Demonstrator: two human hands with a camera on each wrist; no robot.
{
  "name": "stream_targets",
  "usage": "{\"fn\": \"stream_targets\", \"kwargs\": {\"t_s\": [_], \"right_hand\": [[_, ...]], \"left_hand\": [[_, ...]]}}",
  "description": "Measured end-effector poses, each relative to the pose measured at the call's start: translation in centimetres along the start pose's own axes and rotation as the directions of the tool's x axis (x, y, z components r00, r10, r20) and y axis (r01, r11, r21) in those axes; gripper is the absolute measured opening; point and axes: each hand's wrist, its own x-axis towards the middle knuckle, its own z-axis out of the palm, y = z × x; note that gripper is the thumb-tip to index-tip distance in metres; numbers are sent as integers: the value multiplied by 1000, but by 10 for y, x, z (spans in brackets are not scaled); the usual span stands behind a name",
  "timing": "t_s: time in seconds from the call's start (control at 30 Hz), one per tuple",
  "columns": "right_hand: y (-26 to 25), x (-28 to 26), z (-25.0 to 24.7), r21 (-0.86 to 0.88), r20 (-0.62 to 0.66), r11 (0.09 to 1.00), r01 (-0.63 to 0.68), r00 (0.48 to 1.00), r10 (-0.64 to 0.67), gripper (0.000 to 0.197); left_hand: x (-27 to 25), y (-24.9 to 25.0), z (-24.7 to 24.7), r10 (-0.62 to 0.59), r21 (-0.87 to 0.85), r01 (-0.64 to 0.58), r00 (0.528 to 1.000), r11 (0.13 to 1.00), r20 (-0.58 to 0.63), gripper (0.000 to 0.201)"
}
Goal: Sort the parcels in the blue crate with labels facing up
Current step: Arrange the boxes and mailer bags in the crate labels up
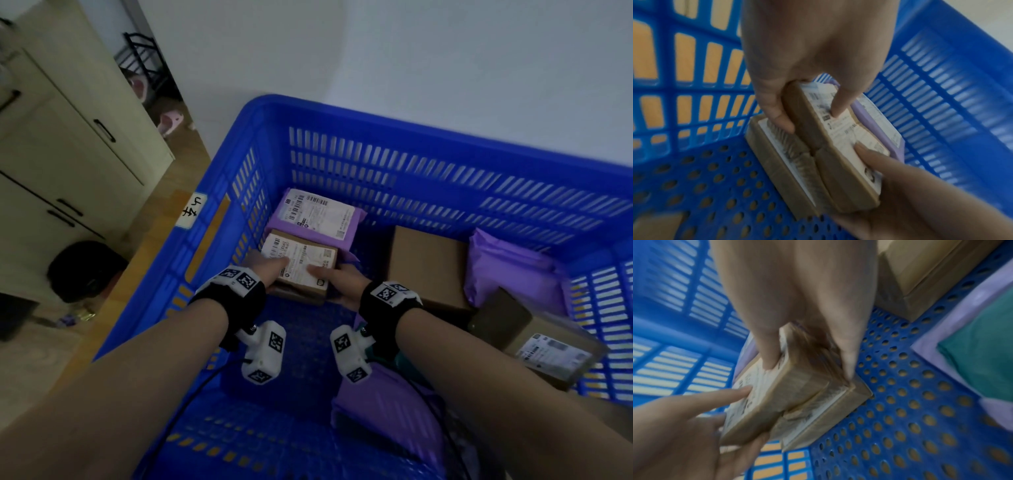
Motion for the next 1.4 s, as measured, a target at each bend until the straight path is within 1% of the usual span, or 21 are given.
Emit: {"fn": "stream_targets", "kwargs": {"t_s": [0.1,0.17,0.27,0.37,0.43,0.5,0.57,0.67,0.73,0.83,0.9,0.97,1.03,1.07,1.13,1.23,1.27,1.3,1.33,1.4], "right_hand": [[0,-2,4,-30,-34,999,25,999,-26,46],[0,-4,3,-54,-48,999,4,999,-7,48],[-3,-13,-1,-87,-70,996,-24,997,18,43],[-5,-19,-4,-79,-75,996,-44,996,38,37],[-6,-22,-3,-68,-74,998,-15,997,10,35],[-5,-23,0,-72,-90,997,35,995,-41,33],[-5,-26,2,-71,-90,995,70,993,-77,31],[-6,-31,4,-105,-72,992,73,994,-80,29],[-7,-35,3,-165,-58,984,61,996,-71,27],[-11,-44,0,-244,-60,968,61,995,-77,38],[-15,-54,-2,-282,-77,957,73,992,-99,44],[-19,-63,-6,-316,-88,945,87,989,-120,47],[-25,-73,-12,-371,-98,922,108,983,-154,47],[-28,-77,-16,-404,-105,907,121,979,-177,47],[-35,-89,-26,-487,-135,860,154,959,-248,46],[-45,-114,-47,-598,-199,776,201,900,-387,46],[-48,-122,-52,-610,-212,762,216,882,-420,46],[-50,-134,-62,-612,-237,758,227,861,-449,45],[-52,-142,-67,-616,-252,754,230,849,-465,44],[-54,-162,-86,-626,-325,750,216,802,-502,42]], "left_hand": [[-11,6,-7,117,229,-106,992,968,-38,58],[-16,8,-10,156,339,-134,987,931,-38,53],[-23,12,-12,216,421,-181,976,889,-37,36],[-29,15,-15,293,447,-237,954,862,-59,31],[-32,16,-17,326,455,-274,945,847,-39,32],[-35,15,-19,349,466,-304,937,831,-11,37],[-38,13,-22,350,513,-311,937,800,23,42],[-44,12,-25,343,560,-320,937,764,68,47],[-48,13,-27,336,573,-323,938,753,88,46],[-58,16,-29,340,585,-341,933,736,115,48],[-66,19,-30,362,586,-366,923,723,129,50],[-72,25,-31,396,591,-400,907,701,145,46],[-78,33,-30,469,550,-473,869,688,160,37],[-82,39,-28,512,522,-517,842,679,169,34],[-92,53,-22,576,502,-589,792,633,203,34],[-109,80,-10,663,511,-694,693,507,284,39],[-113,87,-6,684,505,-722,662,473,306,40],[-120,99,2,709,488,-760,618,429,339,40],[-124,105,7,726,477,-785,585,395,362,40],[-137,121,24,753,445,-841,501,308,427,40]]}}
